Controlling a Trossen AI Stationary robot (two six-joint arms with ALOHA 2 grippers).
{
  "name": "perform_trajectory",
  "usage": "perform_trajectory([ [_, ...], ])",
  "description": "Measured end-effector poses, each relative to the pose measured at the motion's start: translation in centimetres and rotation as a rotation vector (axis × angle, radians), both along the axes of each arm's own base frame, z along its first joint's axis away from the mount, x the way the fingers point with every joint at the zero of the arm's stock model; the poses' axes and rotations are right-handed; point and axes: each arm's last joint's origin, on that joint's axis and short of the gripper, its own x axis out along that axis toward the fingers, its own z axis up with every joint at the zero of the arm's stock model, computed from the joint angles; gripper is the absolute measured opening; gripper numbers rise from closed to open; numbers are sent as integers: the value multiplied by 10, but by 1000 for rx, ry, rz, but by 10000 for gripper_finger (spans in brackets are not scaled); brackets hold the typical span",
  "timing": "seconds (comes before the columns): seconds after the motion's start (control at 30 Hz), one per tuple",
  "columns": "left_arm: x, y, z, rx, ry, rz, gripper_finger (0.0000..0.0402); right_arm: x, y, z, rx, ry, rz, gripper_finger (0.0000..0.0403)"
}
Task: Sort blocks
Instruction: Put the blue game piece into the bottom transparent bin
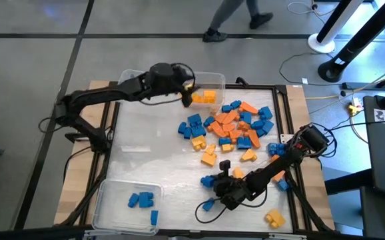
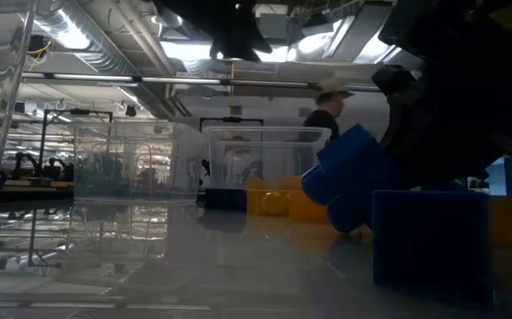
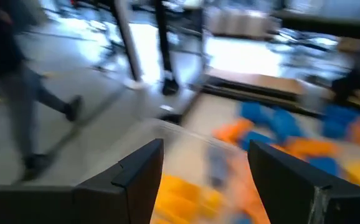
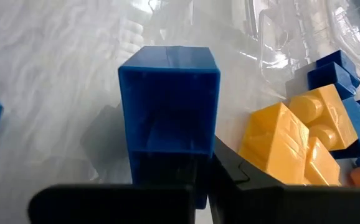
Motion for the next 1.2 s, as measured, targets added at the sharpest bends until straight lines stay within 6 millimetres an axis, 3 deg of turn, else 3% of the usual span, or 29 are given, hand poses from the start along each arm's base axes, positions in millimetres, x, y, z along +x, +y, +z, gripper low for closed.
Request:
perform_trajectory([
  [0.13, -7, -34, 0, -109, 84, -162, 224, 3, -6, 5, -59, 5, 4, 6],
  [0.27, -9, -70, -10, -176, 221, -290, 224, 16, -13, 24, -80, -35, 7, 12],
  [0.67, -15, -164, -18, -145, 358, -568, 224, 46, -51, 85, -105, -127, 5, 12],
  [0.87, -19, -188, -18, -25, 369, -539, 224, 60, -62, 108, -72, -163, 21, 15],
  [1.2, -10, -206, -32, 95, 412, -535, 224, 71, -61, 133, -66, -219, 65, 16],
])
